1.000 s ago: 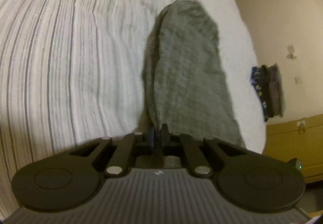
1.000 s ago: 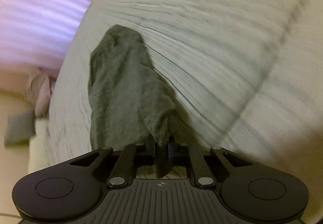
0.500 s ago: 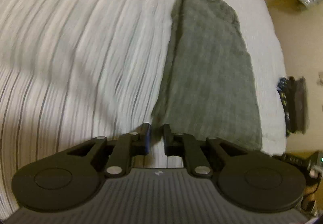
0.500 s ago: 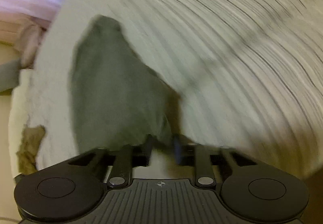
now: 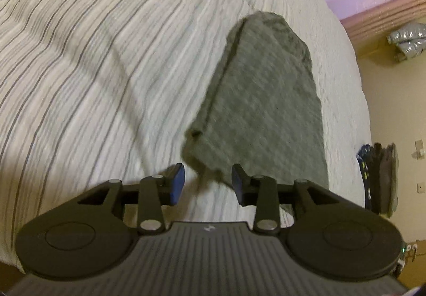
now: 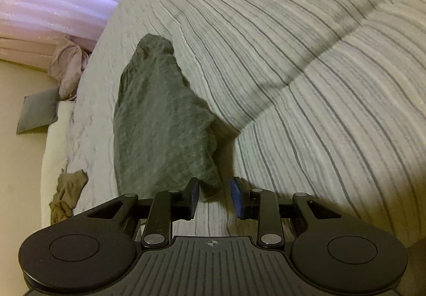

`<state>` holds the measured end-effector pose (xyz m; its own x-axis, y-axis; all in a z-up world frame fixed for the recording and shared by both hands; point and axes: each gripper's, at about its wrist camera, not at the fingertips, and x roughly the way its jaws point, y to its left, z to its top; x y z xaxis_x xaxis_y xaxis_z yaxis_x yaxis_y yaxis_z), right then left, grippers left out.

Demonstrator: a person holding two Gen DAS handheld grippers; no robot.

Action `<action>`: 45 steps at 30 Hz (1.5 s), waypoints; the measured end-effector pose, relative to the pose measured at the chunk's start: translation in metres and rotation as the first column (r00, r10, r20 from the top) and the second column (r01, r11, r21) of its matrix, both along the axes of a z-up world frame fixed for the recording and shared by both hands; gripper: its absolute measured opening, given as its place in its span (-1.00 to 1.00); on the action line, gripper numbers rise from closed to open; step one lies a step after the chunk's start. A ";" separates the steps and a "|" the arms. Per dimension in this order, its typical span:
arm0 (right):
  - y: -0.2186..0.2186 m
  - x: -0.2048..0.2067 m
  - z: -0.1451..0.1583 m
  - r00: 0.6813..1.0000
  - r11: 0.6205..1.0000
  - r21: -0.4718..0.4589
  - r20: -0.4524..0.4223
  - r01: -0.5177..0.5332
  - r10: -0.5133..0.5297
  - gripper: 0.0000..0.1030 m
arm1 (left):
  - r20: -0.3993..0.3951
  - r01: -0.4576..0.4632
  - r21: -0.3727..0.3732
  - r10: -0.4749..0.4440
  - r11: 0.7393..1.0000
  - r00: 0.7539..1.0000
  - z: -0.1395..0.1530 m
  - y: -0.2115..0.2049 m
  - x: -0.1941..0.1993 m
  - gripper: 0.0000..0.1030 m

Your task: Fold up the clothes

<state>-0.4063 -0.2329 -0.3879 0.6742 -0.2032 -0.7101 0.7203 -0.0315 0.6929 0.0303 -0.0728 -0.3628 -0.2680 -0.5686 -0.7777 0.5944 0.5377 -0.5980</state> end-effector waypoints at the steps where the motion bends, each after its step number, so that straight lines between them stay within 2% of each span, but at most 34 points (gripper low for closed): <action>1: 0.000 0.001 -0.001 1.000 1.000 -0.001 -0.001 -0.002 0.002 -0.42 | -0.003 0.000 -0.006 0.000 1.000 1.000 -0.004 -0.003 0.002 -0.41; 2: 0.000 0.002 0.000 1.000 1.000 -0.005 -0.005 -0.006 0.006 -0.43 | -0.011 0.011 -0.017 -0.011 1.000 1.000 -0.006 -0.006 0.004 -0.53; 3: 0.001 0.004 0.001 1.000 1.000 -0.009 -0.009 -0.012 0.012 -0.49 | -0.020 0.032 -0.026 -0.032 0.999 0.999 -0.007 -0.009 0.005 -0.86; 4: 0.001 0.005 0.003 1.000 1.000 -0.007 -0.018 -0.021 0.021 -0.69 | -0.026 0.055 -0.030 -0.056 0.998 0.998 -0.008 -0.012 0.005 -1.00; 5: 0.001 0.007 0.004 0.999 1.000 0.003 -0.030 -0.031 0.031 -0.88 | -0.031 0.076 -0.029 -0.077 0.997 0.997 -0.007 -0.014 0.005 -1.00; 8: -0.001 0.008 0.014 0.998 0.999 0.022 -0.049 -0.042 0.043 -0.96 | -0.040 0.101 -0.033 -0.103 0.994 0.994 0.002 -0.017 0.007 -1.00; 12: -0.017 0.006 0.034 1.000 0.999 0.020 0.007 -0.026 0.026 -0.97 | -0.083 0.096 -0.095 -0.104 0.991 0.991 0.025 -0.022 0.016 -1.00; 15: -0.038 0.005 0.044 0.993 0.999 -0.008 0.102 0.054 -0.053 -0.97 | -0.106 0.063 -0.162 -0.081 0.985 0.991 0.036 -0.041 0.027 -1.00; 18: -0.064 0.005 0.032 0.969 0.982 -0.003 0.159 0.191 -0.188 -0.96 | -0.127 -0.016 -0.183 -0.008 0.983 0.992 0.029 -0.068 0.040 -0.99; 20: -0.081 0.006 0.014 0.949 0.961 0.035 0.146 0.276 -0.278 -0.95 | -0.107 -0.052 -0.147 0.036 0.988 0.994 0.018 -0.087 0.045 -0.97; 22: -0.088 0.004 0.008 0.945 0.951 0.058 0.107 0.304 -0.309 -0.95 | -0.085 -0.076 -0.105 0.067 0.992 0.994 0.009 -0.100 0.046 -0.94; 25: -0.075 -0.001 0.018 0.967 0.968 -0.036 0.057 0.249 -0.246 -0.95 | -0.043 -0.075 -0.103 0.071 0.992 0.997 0.012 -0.091 0.045 -0.77; 28: -0.045 -0.002 0.023 0.993 0.991 -0.087 -0.042 0.103 -0.107 -0.92 | -0.007 -0.065 -0.065 0.065 0.996 0.998 0.011 -0.070 0.046 -0.71; 29: -0.034 -0.002 0.020 0.996 0.995 -0.078 -0.052 0.062 -0.066 -0.70 | -0.004 -0.059 -0.048 0.059 0.997 0.998 0.010 -0.063 0.047 -0.70; 30: -0.024 -0.001 0.017 0.998 0.997 -0.065 -0.057 0.028 -0.032 0.04 | -0.005 -0.050 -0.029 0.050 0.998 0.999 0.007 -0.053 0.047 -0.63; 31: -0.016 0.001 0.015 0.998 0.998 -0.059 -0.059 0.009 -0.013 0.39 | -0.007 -0.039 -0.015 0.039 0.999 0.999 0.005 -0.044 0.045 -0.59; 32: -0.008 0.005 0.014 0.998 0.997 -0.073 -0.063 -0.006 0.001 0.46 | -0.009 -0.028 -0.004 0.028 1.000 1.000 0.002 -0.036 0.044 -0.53; 34: 0.000 0.014 0.013 0.997 0.993 -0.113 -0.067 -0.036 0.029 0.46 | -0.012 -0.007 0.010 0.007 1.000 1.000 -0.003 -0.025 0.040 -0.49; 35: 0.000 0.017 0.010 0.997 0.992 -0.117 -0.069 -0.043 0.036 0.38 | -0.015 0.008 0.005 -0.008 1.000 1.000 -0.006 -0.023 0.037 -0.45; 36: -0.001 0.020 0.006 0.997 0.992 -0.118 -0.063 -0.045 0.038 0.13 | -0.013 0.022 -0.005 -0.022 1.000 1.000 -0.009 -0.023 0.035 -0.42; 38: -0.006 0.025 -0.004 0.999 0.993 -0.113 -0.029 -0.036 0.033 0.00 | 0.001 0.036 -0.024 -0.036 0.999 0.999 -0.015 -0.029 0.032 -0.37; 40: -0.013 0.029 -0.012 0.999 0.994 -0.099 -0.012 -0.043 0.042 -0.28 | 0.002 0.056 -0.044 -0.056 0.997 0.998 -0.020 -0.038 0.030 -0.36; 41: -0.016 0.029 -0.017 0.999 0.996 -0.076 -0.010 -0.050 0.050 -0.71 | 0.002 0.065 -0.042 -0.065 0.997 0.998 -0.023 -0.041 0.029 -0.49; 42: -0.019 0.028 -0.020 0.998 0.997 -0.056 -0.002 -0.057 0.057 -0.80 | -0.015 0.076 -0.045 -0.077 0.996 0.997 -0.024 -0.043 0.030 -0.94; 43: -0.021 0.025 -0.019 0.998 0.997 -0.040 0.014 -0.061 0.061 -0.89 | -0.031 0.086 -0.047 -0.088 0.995 0.996 -0.025 -0.045 0.031 -0.96; 45: -0.024 0.017 -0.016 0.997 0.998 -0.007 0.042 -0.067 0.067 -0.91 | -0.059 0.090 -0.050 -0.093 0.995 0.994 -0.020 -0.045 0.034 -0.98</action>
<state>-0.3896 -0.2574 -0.4038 0.7155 -0.1602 -0.6800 0.6911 0.0199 0.7225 0.0647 -0.1180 -0.3831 -0.3664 -0.5751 -0.7315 0.6014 0.4535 -0.6578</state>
